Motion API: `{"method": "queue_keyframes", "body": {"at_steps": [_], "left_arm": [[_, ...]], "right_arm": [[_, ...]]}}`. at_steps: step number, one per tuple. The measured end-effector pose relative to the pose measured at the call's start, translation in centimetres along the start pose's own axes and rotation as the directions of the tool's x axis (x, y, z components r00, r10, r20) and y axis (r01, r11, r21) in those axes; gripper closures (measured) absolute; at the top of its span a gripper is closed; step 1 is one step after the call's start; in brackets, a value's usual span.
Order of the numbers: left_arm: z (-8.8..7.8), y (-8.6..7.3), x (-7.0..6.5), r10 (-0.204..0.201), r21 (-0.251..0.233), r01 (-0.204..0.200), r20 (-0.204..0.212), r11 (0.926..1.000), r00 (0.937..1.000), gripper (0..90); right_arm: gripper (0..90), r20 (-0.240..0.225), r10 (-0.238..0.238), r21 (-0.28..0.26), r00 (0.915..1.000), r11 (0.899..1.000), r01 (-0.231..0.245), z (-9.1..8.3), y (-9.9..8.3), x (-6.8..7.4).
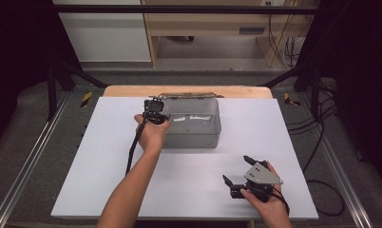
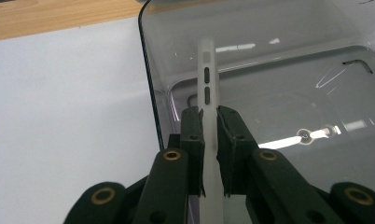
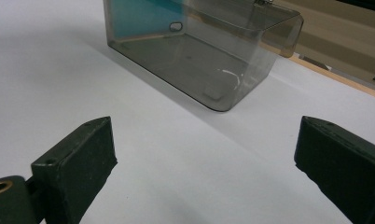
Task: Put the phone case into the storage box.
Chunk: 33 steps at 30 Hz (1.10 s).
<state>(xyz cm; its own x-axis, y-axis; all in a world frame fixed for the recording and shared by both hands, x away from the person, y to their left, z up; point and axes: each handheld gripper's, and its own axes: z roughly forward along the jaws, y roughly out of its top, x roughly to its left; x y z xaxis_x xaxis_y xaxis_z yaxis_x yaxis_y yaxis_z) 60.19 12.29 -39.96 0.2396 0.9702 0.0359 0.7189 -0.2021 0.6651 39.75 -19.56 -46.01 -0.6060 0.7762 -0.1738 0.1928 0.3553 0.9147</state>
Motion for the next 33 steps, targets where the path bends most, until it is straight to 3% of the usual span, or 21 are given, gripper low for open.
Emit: {"method": "queue_keyframes", "body": {"at_steps": [13,16,33], "left_arm": [[-0.12,-0.12,0.0,0.019,-0.017,-0.019,0.005,0.9997,0.9998,79.5],[-0.13,-0.09,-0.23,0.058,-0.027,-0.058,-0.012,0.9979,0.9983,77.7],[-0.51,0.19,-0.07,0.051,-0.06,-0.05,0.012,0.9969,0.9986,75.7]], "right_arm": [[5.5,-0.006,-0.002,0.003,1.0,1.0,0.002,0.1,0.0,0.1],[5.4,-0.007,-0.003,0.004,1.0,1.0,0.003,0.1,-0.01,0.11],[5.4,-0.009,-0.002,0.007,1.0,1.0,0.002,0.12,-0.02,0.13]]}}
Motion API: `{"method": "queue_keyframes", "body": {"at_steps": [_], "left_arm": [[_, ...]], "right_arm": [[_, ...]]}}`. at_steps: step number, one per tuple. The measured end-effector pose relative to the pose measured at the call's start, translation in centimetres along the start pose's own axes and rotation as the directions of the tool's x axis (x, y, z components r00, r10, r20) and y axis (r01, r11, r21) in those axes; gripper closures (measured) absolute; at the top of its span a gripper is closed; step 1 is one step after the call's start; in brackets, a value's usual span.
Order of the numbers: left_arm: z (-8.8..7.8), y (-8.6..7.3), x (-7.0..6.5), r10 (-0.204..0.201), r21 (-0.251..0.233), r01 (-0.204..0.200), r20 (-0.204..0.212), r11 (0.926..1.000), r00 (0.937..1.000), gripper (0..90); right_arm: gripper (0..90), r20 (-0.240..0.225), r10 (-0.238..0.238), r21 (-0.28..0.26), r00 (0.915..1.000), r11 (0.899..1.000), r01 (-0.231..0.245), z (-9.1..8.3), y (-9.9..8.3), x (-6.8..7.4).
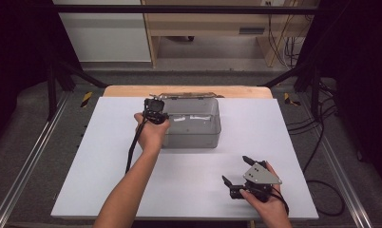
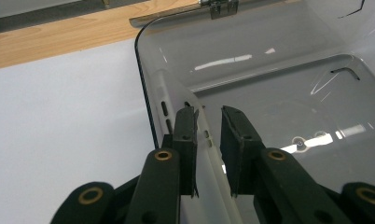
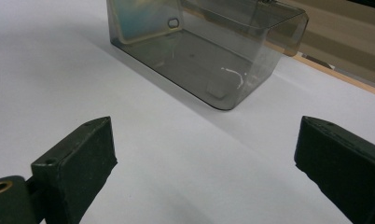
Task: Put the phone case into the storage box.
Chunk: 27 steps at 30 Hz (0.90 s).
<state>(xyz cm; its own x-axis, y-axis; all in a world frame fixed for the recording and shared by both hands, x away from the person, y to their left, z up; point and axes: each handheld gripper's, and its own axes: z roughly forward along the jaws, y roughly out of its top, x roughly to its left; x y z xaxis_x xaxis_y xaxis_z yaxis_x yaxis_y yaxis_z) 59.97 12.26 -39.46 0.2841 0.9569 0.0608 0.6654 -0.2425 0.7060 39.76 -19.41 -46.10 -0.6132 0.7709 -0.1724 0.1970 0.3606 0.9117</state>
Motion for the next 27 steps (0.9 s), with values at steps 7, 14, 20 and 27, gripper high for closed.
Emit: {"method": "queue_keyframes", "body": {"at_steps": [7,14,20,27], "left_arm": [[-0.3,0.2,-0.2,0.005,-0.011,-0.005,0.019,0.9999,0.9998,75.4],[-1.0,0.4,-0.5,0.017,-0.049,-0.015,0.054,0.9987,0.9984,74.5],[-1.7,0.5,-0.5,0.033,-0.082,-0.027,0.071,0.9963,0.9969,73.2],[-2.3,0.6,-0.1,0.04,-0.111,-0.031,0.084,0.9933,0.9957,69.5]], "right_arm": [[5.4,-0.001,0.0,0.0,1.0,1.0,0.0,0.0,0.0,0.0],[5.4,-0.001,-0.001,-0.001,1.0,1.0,0.001,0.0,0.0,0.0],[5.4,0.0,-0.001,0.004,1.0,1.0,0.001,0.1,0.0,0.1],[5.4,0.005,0.004,0.004,1.0,1.0,-0.004,0.2,0.0,0.0]]}}
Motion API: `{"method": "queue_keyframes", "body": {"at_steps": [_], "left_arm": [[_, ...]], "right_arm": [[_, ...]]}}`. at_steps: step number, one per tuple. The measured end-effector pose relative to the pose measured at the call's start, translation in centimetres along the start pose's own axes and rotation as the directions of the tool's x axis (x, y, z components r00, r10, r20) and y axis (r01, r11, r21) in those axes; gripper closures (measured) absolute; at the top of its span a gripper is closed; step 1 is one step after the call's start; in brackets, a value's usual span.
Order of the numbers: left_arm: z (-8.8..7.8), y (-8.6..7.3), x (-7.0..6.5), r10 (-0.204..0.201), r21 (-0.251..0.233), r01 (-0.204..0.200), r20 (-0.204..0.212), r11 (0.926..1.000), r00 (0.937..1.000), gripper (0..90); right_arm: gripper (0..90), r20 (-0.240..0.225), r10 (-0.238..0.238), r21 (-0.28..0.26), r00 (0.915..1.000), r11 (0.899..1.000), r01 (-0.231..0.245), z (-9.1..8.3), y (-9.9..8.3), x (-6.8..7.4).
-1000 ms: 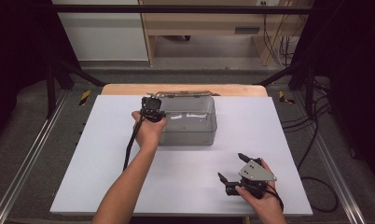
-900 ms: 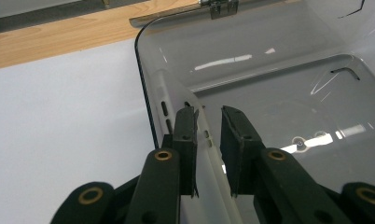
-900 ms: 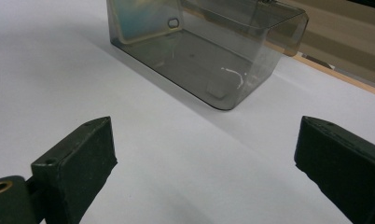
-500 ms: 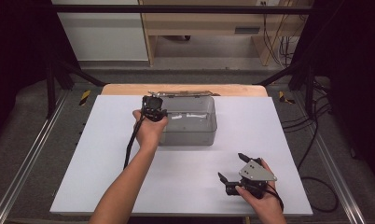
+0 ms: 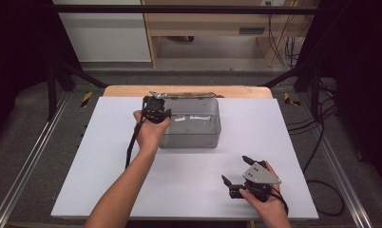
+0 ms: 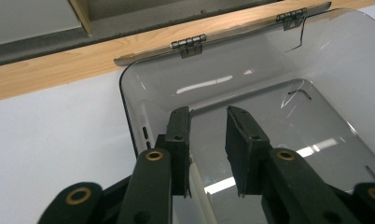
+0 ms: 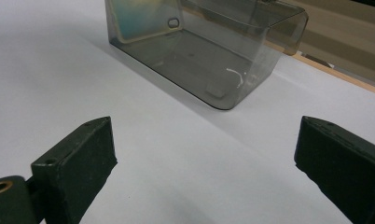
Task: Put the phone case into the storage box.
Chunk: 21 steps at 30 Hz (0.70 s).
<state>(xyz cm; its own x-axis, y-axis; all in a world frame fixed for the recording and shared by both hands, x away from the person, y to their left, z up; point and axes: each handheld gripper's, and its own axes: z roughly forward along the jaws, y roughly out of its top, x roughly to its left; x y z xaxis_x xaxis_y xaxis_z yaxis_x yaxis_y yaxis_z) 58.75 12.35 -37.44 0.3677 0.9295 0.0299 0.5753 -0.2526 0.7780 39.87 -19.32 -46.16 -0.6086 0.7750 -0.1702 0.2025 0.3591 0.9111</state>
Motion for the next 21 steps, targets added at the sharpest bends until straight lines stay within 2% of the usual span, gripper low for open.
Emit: {"method": "queue_keyframes", "body": {"at_steps": [8,12,14,21], "left_arm": [[0.03,0.08,0.2,0.01,-0.035,-0.009,0.013,0.9993,0.9999,56.2],[0.12,0.02,-0.04,0.044,-0.047,-0.043,0.012,0.998,0.999,48.7],[0.12,-0.03,-0.2,0.05,-0.048,-0.049,0.024,0.9976,0.9984,43.8],[-0.33,0.06,-0.64,0.057,-0.109,-0.052,0.042,0.9927,0.9975,31.2]], "right_arm": [[5.4,0.007,0.013,-0.005,0.9999,1.0,-0.013,-0.14,-0.06,-0.29],[5.4,0.005,0.012,-0.003,0.9999,1.0,-0.012,-0.09,-0.08,-0.3],[5.4,0.005,0.007,-0.003,1.0,1.0,-0.007,-0.08,-0.08,-0.28],[5.3,0.002,0.006,-0.001,1.0,1.0,-0.006,-0.05,-0.07,-0.26]]}}
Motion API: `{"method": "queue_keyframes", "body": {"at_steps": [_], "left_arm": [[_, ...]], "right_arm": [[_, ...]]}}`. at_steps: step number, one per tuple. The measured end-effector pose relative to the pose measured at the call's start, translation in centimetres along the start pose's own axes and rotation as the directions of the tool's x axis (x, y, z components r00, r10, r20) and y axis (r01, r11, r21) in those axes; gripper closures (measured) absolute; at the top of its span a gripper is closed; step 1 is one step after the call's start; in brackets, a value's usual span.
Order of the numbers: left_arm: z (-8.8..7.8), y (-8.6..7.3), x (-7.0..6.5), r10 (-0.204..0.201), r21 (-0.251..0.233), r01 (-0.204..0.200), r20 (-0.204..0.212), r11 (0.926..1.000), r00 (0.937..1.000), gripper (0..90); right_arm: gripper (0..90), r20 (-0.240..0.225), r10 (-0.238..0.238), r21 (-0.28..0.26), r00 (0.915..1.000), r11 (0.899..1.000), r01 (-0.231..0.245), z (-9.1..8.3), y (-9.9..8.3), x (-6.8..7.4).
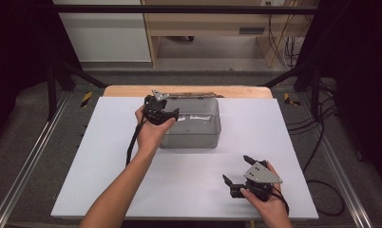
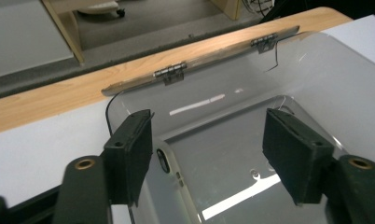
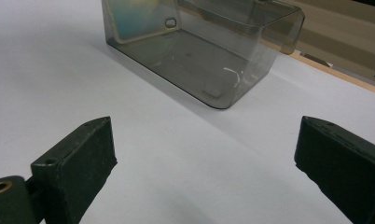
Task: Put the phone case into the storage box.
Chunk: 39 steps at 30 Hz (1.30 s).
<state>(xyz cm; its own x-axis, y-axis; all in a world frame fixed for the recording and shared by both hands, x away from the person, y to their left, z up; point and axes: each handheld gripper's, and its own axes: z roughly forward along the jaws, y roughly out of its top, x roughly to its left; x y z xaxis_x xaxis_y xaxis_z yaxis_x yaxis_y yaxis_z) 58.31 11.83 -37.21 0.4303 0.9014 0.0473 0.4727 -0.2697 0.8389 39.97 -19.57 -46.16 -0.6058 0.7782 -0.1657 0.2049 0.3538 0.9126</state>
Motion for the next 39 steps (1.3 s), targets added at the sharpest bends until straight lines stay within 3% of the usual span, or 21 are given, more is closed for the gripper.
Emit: {"method": "queue_keyframes", "body": {"at_steps": [5,14,20,30,39], "left_arm": [[0.0,-0.3,-0.2,0.028,-0.031,-0.027,0.02,0.9992,0.9994,18.9],[-1.4,-0.8,-0.4,0.0,-0.125,0.011,0.094,0.9921,0.9955,6.5],[-2.5,-0.6,0.3,0.005,-0.194,0.013,0.095,0.981,0.9955,5.0],[-4.0,-1.0,0.9,0.011,-0.23,0.017,0.116,0.973,0.9932,4.9],[-5.3,-1.2,2.0,0.02,-0.266,0.008,0.102,0.9638,0.9945,4.4]], "right_arm": [[5.3,0.002,-0.007,0.001,1.0,1.0,0.007,0.0,0.0,0.0],[5.2,-0.002,-0.013,0.004,0.9999,1.0,0.013,-0.1,0.2,0.3],[5.2,0.002,-0.007,0.001,1.0,1.0,0.007,-0.2,0.1,0.0],[5.0,0.005,0.016,-0.006,0.9999,1.0,-0.016,-0.3,0.2,-0.2],[4.9,0.006,0.012,-0.002,0.9999,1.0,-0.012,-0.3,0.1,-0.2]]}}
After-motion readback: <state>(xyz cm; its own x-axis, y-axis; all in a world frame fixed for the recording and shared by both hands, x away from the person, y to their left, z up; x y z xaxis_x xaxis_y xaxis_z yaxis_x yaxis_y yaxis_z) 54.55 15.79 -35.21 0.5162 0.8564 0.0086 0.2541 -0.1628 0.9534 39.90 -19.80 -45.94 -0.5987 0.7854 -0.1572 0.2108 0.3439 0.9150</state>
